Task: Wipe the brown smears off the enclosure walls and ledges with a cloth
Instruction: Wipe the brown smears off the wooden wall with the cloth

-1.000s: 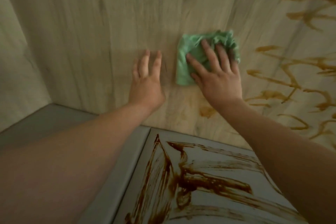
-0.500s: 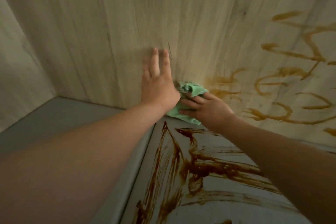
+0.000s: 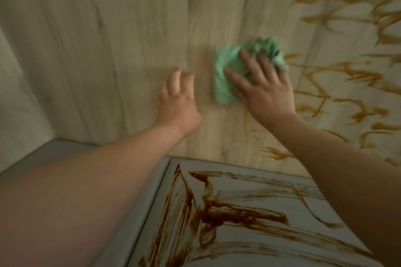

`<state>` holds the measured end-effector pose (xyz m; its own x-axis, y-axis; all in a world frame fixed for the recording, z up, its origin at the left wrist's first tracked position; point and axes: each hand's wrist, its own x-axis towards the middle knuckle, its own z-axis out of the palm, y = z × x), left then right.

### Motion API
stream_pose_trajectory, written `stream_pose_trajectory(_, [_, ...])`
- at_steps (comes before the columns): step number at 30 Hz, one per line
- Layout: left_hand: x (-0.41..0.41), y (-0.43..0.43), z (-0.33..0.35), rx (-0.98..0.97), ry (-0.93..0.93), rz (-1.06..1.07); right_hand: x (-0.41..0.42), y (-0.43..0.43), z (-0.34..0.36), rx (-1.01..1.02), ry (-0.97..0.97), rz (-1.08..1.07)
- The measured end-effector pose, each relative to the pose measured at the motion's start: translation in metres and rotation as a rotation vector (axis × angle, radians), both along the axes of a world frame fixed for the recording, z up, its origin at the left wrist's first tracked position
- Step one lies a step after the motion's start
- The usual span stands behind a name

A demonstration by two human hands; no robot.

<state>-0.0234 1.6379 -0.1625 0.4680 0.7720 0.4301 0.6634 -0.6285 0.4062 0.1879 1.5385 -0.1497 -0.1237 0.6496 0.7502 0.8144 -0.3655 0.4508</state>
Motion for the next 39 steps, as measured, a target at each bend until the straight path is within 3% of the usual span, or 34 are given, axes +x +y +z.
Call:
stream_pose_trajectory(2, [0.005, -0.005, 0.012, -0.018, 0.018, -0.026, -0.016, 0.008, 0.021, 0.138, 0.179, -0.056])
stream_pose_trajectory(3, [0.006, -0.008, 0.015, -0.023, 0.043, -0.029, -0.023, 0.011, 0.011, 0.114, 0.219, -0.066])
stream_pose_trajectory(7, [0.004, -0.018, 0.025, -0.045, 0.204, -0.026, -0.037, -0.005, -0.083, -0.515, 0.120, -0.044])
stream_pose_trajectory(10, [0.001, -0.025, 0.030, -0.129, 0.290, -0.019, -0.027, -0.020, -0.100, -0.626, 0.018, -0.061])
stream_pose_trajectory(15, [0.008, -0.032, 0.052, -0.091, 0.228, -0.039, 0.010, -0.029, -0.021, -0.283, 0.033, -0.032])
stream_pose_trajectory(20, [0.020, -0.049, 0.115, -0.005, 0.167, -0.064, 0.010, -0.025, 0.082, -0.013, 0.212, -0.079])
stream_pose_trajectory(24, [0.025, -0.048, 0.162, 0.086, 0.109, -0.066, -0.014, -0.011, 0.142, -0.025, 0.388, -0.099])
stream_pose_trajectory(29, [0.037, -0.054, 0.161, 0.069, 0.158, -0.054, 0.020, -0.037, 0.139, -0.011, 0.291, -0.094])
stream_pose_trajectory(34, [0.064, -0.060, 0.120, 0.087, 0.226, -0.085, 0.073, -0.096, 0.134, 0.257, 0.835, -0.262])
stream_pose_trajectory(36, [0.077, -0.062, 0.108, 0.067, 0.231, -0.089, 0.069, -0.085, 0.130, 0.374, 0.928, -0.267])
stream_pose_trajectory(39, [0.088, -0.061, 0.099, 0.041, 0.257, -0.067, 0.052, -0.068, 0.109, 0.242, 0.775, -0.212])
